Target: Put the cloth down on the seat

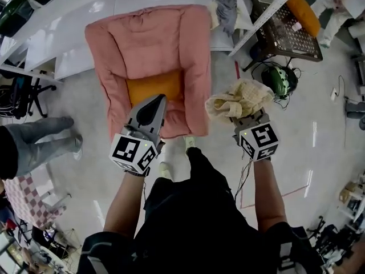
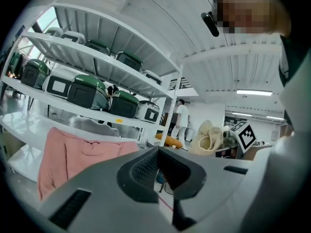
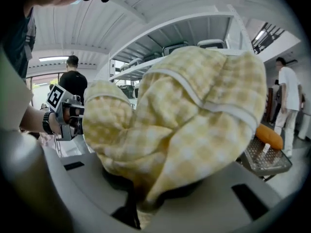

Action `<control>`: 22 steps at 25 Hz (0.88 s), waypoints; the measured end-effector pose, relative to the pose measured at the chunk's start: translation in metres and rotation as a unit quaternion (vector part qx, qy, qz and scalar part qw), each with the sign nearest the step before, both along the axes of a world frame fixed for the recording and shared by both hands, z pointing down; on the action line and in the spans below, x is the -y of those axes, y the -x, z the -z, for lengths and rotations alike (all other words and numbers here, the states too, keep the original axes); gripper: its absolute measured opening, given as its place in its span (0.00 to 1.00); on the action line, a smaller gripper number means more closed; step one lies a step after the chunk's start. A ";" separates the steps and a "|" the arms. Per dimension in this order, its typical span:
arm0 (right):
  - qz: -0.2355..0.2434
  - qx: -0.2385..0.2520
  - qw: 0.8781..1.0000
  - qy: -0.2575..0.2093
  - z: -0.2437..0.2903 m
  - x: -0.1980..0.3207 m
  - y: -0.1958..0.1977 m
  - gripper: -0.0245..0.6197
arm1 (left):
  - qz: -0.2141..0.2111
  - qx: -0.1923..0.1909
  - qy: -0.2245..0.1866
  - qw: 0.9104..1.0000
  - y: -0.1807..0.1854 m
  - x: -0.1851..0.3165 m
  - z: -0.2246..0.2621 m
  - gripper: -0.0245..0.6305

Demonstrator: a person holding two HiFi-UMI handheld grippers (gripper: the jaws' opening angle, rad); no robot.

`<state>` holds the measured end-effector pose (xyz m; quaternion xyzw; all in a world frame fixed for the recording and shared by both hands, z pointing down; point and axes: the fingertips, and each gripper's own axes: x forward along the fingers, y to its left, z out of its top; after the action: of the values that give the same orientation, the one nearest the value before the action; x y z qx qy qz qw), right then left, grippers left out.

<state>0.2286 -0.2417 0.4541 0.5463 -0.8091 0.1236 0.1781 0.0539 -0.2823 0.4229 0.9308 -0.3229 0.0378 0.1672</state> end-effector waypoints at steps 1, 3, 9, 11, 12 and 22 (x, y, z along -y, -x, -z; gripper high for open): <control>0.010 -0.010 1.000 0.010 -0.012 0.010 -0.006 0.18 | 0.003 0.002 0.006 1.000 -0.006 0.008 -0.009 0.04; 0.029 -0.026 0.999 0.031 -0.036 0.028 -0.014 0.18 | 0.010 0.000 0.021 1.000 -0.014 0.022 -0.027 0.04; 0.078 -0.062 0.991 0.091 -0.114 0.075 -0.031 0.18 | 0.024 0.015 0.046 0.999 -0.036 0.061 -0.077 0.04; 0.100 -0.082 0.985 0.111 -0.142 0.091 -0.032 0.18 | 0.027 0.024 0.054 0.998 -0.042 0.071 -0.093 0.04; 0.113 -0.096 0.982 0.120 -0.157 0.098 -0.032 0.18 | 0.029 0.029 0.058 0.997 -0.045 0.074 -0.100 0.04; 0.263 -0.278 0.904 0.193 -0.290 0.135 0.025 0.19 | 0.067 0.028 0.106 0.992 -0.035 0.092 -0.142 0.04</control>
<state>0.2034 -0.3763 0.7443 0.2806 -0.8016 0.0691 0.5235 0.0892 -0.3743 0.5648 0.8826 -0.3830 0.0867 0.2584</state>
